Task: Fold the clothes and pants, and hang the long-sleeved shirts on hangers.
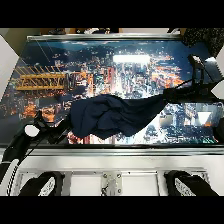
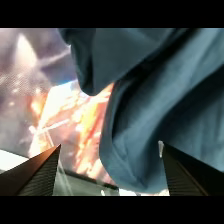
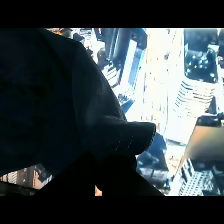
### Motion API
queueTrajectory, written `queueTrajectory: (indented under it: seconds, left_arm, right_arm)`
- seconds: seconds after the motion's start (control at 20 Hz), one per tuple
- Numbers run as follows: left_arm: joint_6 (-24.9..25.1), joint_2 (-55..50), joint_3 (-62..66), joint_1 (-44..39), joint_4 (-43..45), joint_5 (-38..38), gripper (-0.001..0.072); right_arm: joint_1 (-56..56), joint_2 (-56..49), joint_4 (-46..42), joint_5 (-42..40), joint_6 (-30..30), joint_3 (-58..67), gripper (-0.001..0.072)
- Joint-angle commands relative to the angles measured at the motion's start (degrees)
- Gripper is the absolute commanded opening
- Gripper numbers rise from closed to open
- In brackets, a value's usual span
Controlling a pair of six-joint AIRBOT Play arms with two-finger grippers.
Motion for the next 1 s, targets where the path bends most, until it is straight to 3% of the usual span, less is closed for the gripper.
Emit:
queueTrajectory:
  seconds: [0.0,0.15,0.2,0.25,0.3,0.6,0.8,0.95]
  left_arm:
    - [0.2,-7.3,1.8,-3.5,-2.3,2.9,0.0672]
    - [0.2,-14.0,6.8,-6.8,-2.1,3.2,0.0670]
    - [0.2,-15.6,8.6,-7.2,-2.0,2.7,0.0549]
    - [0.2,-16.7,10.6,-7.1,-1.9,2.1,0.0167]
    - [0.3,-17.0,12.7,-6.4,-2.0,1.3,0.0017]
    - [7.6,0.0,38.4,5.9,-2.0,-6.8,0.0015]
    - [7.9,13.4,53.6,10.4,-2.0,-6.9,0.0015]
    - [7.9,20.7,58.1,11.6,-2.0,-6.8,0.0015]
  right_arm:
    - [0.0,0.0,0.0,0.0,-0.1,0.0,0.0012]
    - [0.0,0.0,0.0,0.0,-0.4,0.0,0.0012]
    - [0.0,0.0,0.0,-0.1,-0.5,0.0,0.0012]
    - [-0.1,0.0,0.0,-0.5,-1.2,0.1,0.0012]
    - [-0.2,0.2,-0.3,-0.7,-2.9,0.5,0.0011]
    - [-7.0,3.4,-1.7,-0.4,-5.0,19.6,0.0012]
    - [-10.4,7.8,-1.7,-0.6,-5.0,32.0,0.0011]
    - [-11.5,12.4,-2.3,-2.3,-5.0,33.4,0.0012]
